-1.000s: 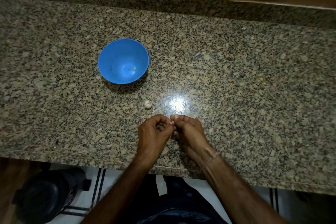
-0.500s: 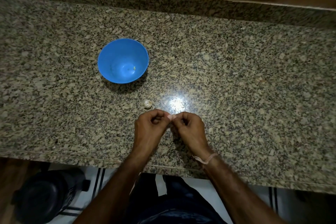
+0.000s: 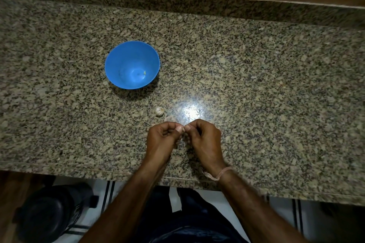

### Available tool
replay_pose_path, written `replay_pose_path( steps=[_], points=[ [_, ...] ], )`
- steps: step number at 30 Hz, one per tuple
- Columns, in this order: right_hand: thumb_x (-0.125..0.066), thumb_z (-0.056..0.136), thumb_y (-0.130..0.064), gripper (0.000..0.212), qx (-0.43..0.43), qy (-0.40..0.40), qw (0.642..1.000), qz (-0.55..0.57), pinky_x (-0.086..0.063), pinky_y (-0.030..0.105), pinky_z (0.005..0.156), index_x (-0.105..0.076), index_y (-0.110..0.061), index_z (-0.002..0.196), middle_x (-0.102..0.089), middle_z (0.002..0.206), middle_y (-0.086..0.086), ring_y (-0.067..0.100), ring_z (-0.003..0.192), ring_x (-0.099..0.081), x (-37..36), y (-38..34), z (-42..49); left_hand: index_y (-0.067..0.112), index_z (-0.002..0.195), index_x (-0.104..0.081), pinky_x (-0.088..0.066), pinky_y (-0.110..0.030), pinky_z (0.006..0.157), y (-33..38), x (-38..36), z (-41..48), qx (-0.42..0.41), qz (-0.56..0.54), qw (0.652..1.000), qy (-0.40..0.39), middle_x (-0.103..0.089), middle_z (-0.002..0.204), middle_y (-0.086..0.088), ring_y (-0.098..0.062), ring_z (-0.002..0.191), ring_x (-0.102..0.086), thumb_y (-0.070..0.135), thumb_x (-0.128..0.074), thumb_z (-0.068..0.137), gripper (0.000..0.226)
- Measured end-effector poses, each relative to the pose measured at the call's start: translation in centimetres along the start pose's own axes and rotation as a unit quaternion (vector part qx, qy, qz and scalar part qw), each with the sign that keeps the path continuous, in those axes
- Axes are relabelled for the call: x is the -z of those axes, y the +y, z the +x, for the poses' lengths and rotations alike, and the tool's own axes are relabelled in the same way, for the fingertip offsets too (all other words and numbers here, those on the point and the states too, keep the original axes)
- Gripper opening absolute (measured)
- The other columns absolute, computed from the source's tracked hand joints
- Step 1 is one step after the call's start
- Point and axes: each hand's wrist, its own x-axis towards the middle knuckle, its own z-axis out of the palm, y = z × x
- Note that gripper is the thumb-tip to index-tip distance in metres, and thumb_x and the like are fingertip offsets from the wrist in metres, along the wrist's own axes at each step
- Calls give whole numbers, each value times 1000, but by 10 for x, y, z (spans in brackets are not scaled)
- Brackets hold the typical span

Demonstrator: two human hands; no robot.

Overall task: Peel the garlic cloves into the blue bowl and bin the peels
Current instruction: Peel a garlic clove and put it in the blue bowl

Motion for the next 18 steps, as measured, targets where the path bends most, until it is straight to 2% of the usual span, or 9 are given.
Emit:
replay_pose_path(
  steps=[4, 8, 11, 13, 16, 18],
  points=[
    [-72, 98, -21, 21, -15, 4, 1000, 18, -53, 31, 61, -71, -16, 77, -70, 68, -4, 17, 68, -66, -4, -2, -3, 7, 95, -76, -55, -25, 65, -3, -7, -1, 10, -28, 999, 27, -77, 84, -12, -14, 73, -71, 9, -68, 97, 8],
    [-71, 99, -23, 22, -48, 10, 998, 50, -58, 40, 66, -71, -13, 80, -72, 73, 2, 25, 73, -69, -7, -6, -5, 5, 97, -74, -57, -21, 65, -6, -15, -7, 6, -61, 997, 55, -77, 88, -12, -16, 78, -73, 10, -63, 101, 12],
    [-70, 100, -29, 26, -66, 12, 996, 66, -58, 33, 66, -72, -12, 80, -72, 73, 1, 22, 73, -70, -9, -8, -4, 14, 94, -72, -52, -14, 65, -10, -17, -7, -55, 55, 994, 72, -75, 86, 1, -8, 80, -71, 17, -62, 102, 13],
    [-70, 100, -32, 28, -84, 1, 992, 92, -60, 36, 70, -73, -12, 80, -74, 74, 3, 21, 74, -72, -7, -6, -1, 16, 91, -70, -46, -8, 62, -10, -15, -7, -97, 125, 985, 69, -72, 84, 7, -1, 78, -67, 15, -63, 101, 12],
    [-68, 101, -31, 31, -109, -25, 984, 139, -60, 48, 69, -73, -9, 81, -73, 73, 11, 25, 66, -68, -5, -3, 1, 18, 90, -71, -47, -12, 64, -14, -7, -6, -138, 168, 973, 78, -72, 82, 9, -1, 77, -66, 11, -63, 99, 14],
    [-68, 101, -31, 32, -118, -35, 980, 157, -58, 48, 64, -73, -6, 82, -72, 73, 17, 25, 62, -64, -4, -2, 0, 20, 95, -75, -52, -18, 70, -15, -2, -6, -142, 163, 973, 83, -74, 87, 11, -2, 82, -68, 10, -62, 99, 17]
  ],
)
